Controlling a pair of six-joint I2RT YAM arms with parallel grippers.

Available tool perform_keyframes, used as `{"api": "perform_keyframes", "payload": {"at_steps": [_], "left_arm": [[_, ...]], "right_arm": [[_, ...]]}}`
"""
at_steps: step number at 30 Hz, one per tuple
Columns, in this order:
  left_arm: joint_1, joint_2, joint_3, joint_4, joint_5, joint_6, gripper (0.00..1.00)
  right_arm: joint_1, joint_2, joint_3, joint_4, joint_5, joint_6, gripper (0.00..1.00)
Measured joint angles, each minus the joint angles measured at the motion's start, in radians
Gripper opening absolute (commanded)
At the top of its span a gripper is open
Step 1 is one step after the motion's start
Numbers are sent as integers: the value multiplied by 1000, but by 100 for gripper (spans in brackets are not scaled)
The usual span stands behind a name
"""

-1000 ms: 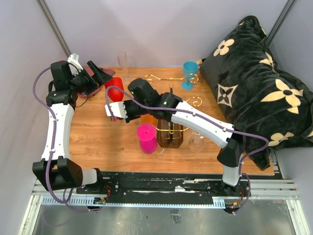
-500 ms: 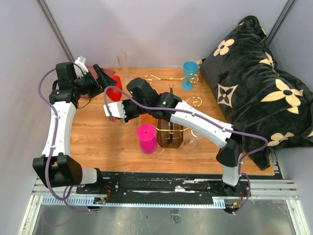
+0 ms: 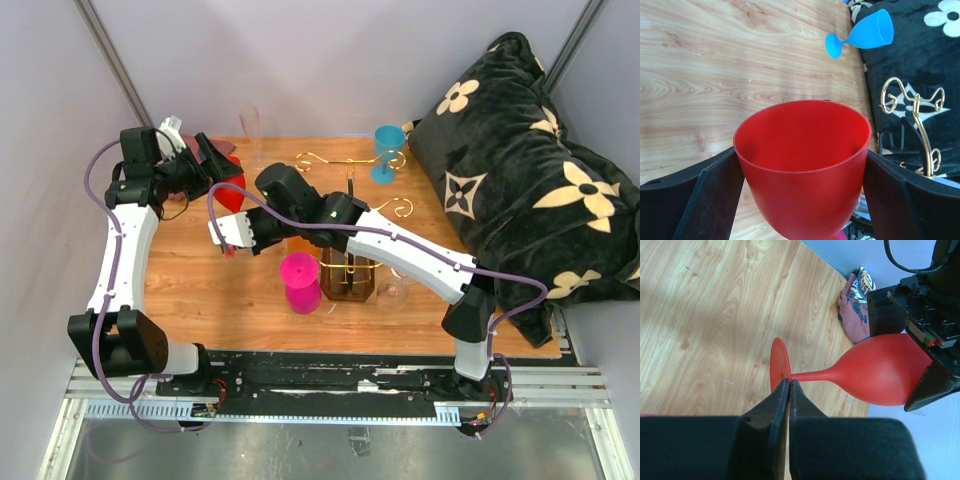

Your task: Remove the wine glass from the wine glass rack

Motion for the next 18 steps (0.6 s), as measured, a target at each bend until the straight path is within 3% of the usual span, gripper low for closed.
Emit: {"api": "perform_keyframes", "payload": {"at_steps": [2, 4, 9, 10, 13, 18], "left_arm": [[0, 1, 0, 0, 0, 0, 88], [0, 1, 0, 1, -1, 0, 87], [0, 1, 0, 6, -10, 0, 84], [0, 1, 0, 6, -15, 0, 84], [0, 2, 0, 10, -53, 4, 85], [-1, 22, 0, 101, -150, 10, 85]], "right_arm": [[0, 0, 0, 0, 7, -1, 1], [0, 0, -2, 0, 18, -1, 15], [0, -1, -15, 24, 52, 1, 82], [0, -2, -20, 29, 61, 8, 88], [0, -6, -26, 43, 86, 32, 99], [0, -50, -22, 36, 153, 159, 96]]}}
